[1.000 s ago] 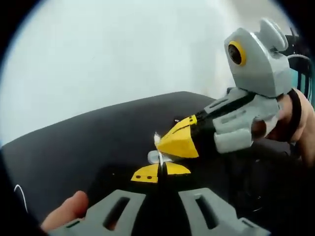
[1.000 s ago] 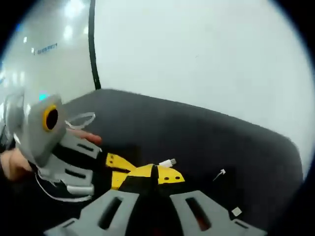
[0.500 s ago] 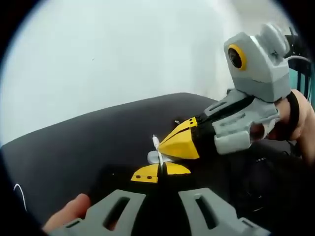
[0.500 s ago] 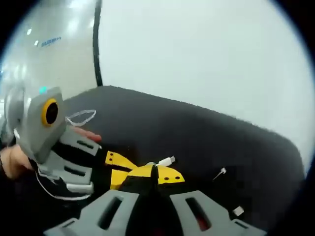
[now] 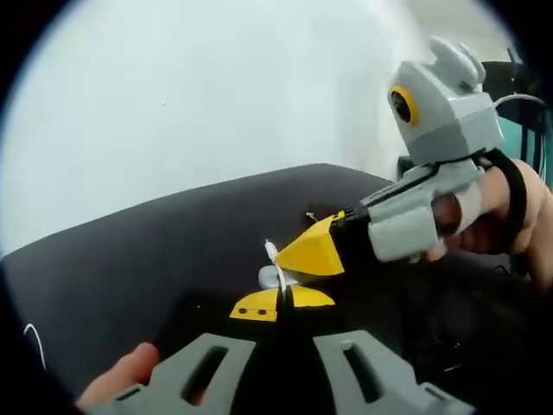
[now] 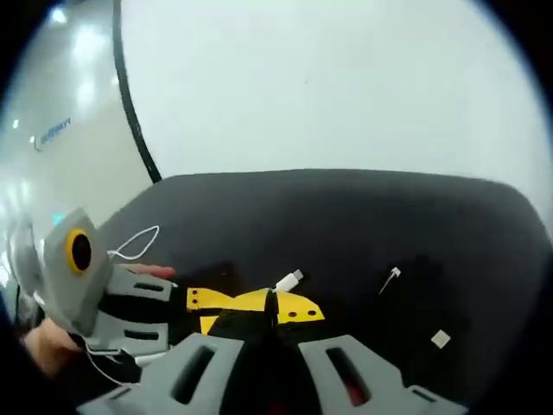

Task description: Grab the wires, straighten them and put them on the rack

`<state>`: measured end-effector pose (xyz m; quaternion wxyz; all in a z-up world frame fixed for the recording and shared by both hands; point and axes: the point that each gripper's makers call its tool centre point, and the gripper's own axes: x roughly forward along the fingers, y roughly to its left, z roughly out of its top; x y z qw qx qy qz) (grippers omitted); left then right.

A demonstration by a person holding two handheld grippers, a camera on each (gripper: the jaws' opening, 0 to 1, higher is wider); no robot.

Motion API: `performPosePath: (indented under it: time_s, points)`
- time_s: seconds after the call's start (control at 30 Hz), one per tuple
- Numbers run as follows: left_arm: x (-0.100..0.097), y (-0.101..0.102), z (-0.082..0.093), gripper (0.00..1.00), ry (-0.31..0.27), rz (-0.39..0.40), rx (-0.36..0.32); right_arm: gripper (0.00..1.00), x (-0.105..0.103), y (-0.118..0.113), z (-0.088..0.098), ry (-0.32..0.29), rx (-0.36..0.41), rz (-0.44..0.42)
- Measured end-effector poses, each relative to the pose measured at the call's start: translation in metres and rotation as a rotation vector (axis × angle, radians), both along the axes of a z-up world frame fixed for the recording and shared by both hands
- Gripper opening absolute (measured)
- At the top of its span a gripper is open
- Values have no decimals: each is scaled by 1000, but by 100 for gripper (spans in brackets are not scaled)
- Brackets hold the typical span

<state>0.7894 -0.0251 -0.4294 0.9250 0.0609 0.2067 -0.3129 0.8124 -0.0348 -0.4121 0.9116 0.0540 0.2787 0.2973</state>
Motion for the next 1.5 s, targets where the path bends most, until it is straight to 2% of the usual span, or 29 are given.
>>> performPosePath:
  time_s: [0.17, 0.2, 0.23, 0.4, 0.43, 0.53, 0.6, 0.67, 0.7, 0.73, 0.77, 0.87, 0.97, 1.03, 1.1, 1.13, 1.2, 1.23, 1.27, 1.3, 1.33, 1.37, 1.47, 1.5]
  points:
    - [0, -1, 0, 0, -1, 1, 3, 0, 2, -2, 0, -80, -119, 6]
    - [1, -1, 0, 0, -2, 1, 3, 0, 1, -2, 0, -76, -125, 4]
    - [1, -1, 0, 0, -3, 0, 3, 0, -3, 3, -1, -90, -154, 15]
    - [1, -2, -2, 0, -12, -3, 6, 0, 6, 5, -2, -167, -270, 67]
    - [1, -2, -2, 0, -12, -2, 7, 0, 1, 8, -3, -173, -279, 74]
    - [1, -2, -2, 0, -16, -3, 7, 0, 4, 5, -2, -169, -291, 85]
    - [1, -2, -2, 0, -22, -7, 15, 0, 3, 6, -3, -208, -345, 132]
    - [1, -2, -2, 0, -27, -14, 26, 0, 6, 6, -3, -209, -365, 136]
    - [1, -2, -2, 0, -21, -14, 23, 0, 2, 6, -3, -218, -392, 142]
    - [1, -2, -3, 0, -18, -15, 21, 0, -2, 7, -4, -255, -462, 166]
    - [1, -2, -3, 0, -16, -17, 20, 0, -5, 7, -4, -270, -500, 172]
    - [1, -1, -3, 0, -14, -18, 21, 0, -1, 10, -6, -317, -620, 208]
    - [1, -2, -3, 0, -19, -7, 40, 0, 2, 11, -5, -329, -624, 234]
    - [0, -2, -3, 0, -48, -11, 67, 0, 4, 11, -2, -322, -540, 238]
    - [0, -3, -2, 1, -97, -29, 98, 0, 3, 8, 1, -327, -500, 315]
    - [-1, -3, -2, 1, -94, -28, 97, 0, 9, 0, 8, -287, -449, 220]
    - [0, -2, -2, 1, -63, -14, 60, 0, 21, -8, 26, -301, -370, 112]
    - [1, -1, -2, 1, -58, -13, 50, 0, 18, -8, 32, -308, -337, 108]
    - [2, 0, -2, 1, -59, -13, 42, 0, 17, -7, 32, -280, -303, 106]
    - [2, -1, -2, 1, -57, -12, 36, 0, 14, -6, 26, -193, -232, 81]
    - [3, -1, -2, 0, -49, -9, 28, 0, 12, -4, 21, -141, -180, 72]
    - [3, -1, -2, 0, -38, -4, 19, 0, 12, -4, 18, -122, -165, 72]
    - [4, -1, -2, 0, 1, -1, -7, 0, 5, -12, -7, -72, -251, 82]
    - [4, -1, -2, 0, 19, -1, -18, 0, 11, -14, -11, -77, -243, 73]
